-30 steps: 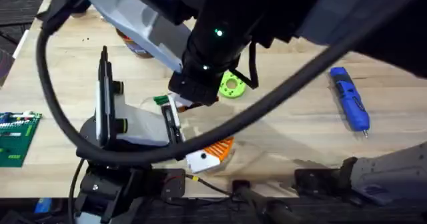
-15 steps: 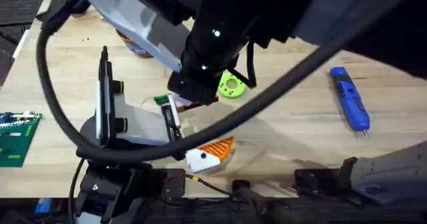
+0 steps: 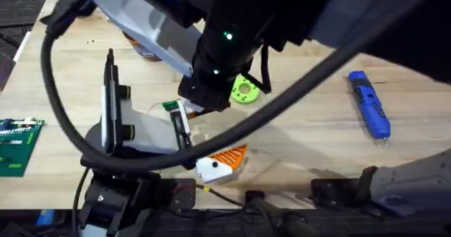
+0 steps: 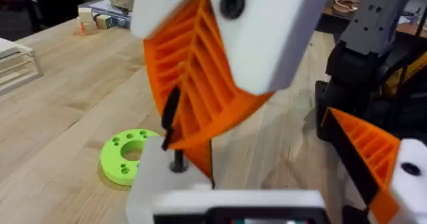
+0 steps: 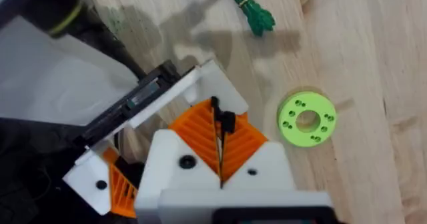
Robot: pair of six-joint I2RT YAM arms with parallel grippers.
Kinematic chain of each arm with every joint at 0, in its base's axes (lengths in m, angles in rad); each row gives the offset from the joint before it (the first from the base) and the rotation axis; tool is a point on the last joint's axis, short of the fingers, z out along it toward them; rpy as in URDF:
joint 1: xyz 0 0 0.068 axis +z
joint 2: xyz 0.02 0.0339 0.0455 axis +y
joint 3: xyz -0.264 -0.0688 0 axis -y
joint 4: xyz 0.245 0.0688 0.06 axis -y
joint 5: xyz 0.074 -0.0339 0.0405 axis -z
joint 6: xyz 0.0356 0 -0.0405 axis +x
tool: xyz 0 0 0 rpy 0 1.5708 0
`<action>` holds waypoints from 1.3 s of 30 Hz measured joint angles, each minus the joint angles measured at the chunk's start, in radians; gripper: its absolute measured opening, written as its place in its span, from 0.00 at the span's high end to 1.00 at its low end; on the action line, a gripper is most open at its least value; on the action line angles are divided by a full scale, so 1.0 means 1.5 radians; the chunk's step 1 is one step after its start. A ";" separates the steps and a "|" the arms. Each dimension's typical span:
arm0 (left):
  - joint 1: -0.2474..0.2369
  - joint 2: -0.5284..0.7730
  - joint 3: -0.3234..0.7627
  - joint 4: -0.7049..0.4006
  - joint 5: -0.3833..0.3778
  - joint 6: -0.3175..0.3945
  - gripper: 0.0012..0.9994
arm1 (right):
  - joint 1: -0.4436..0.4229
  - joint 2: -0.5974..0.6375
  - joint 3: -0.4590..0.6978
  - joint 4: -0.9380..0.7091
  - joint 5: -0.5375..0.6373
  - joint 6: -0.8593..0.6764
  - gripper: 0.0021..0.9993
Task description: Pick up the gripper from the table and insert it into the empty holder that is missing its gripper. Then pick up a screw, insert it into the mounting hole, and use the screwdriver to tighten it. Finally, clean up the table by picking up the vegetable and placing it into the bucket.
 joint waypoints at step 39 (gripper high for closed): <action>0.000 0.000 0.000 0.000 0.000 0.001 0.01 | 0.003 0.012 0.000 0.002 -0.003 0.000 0.99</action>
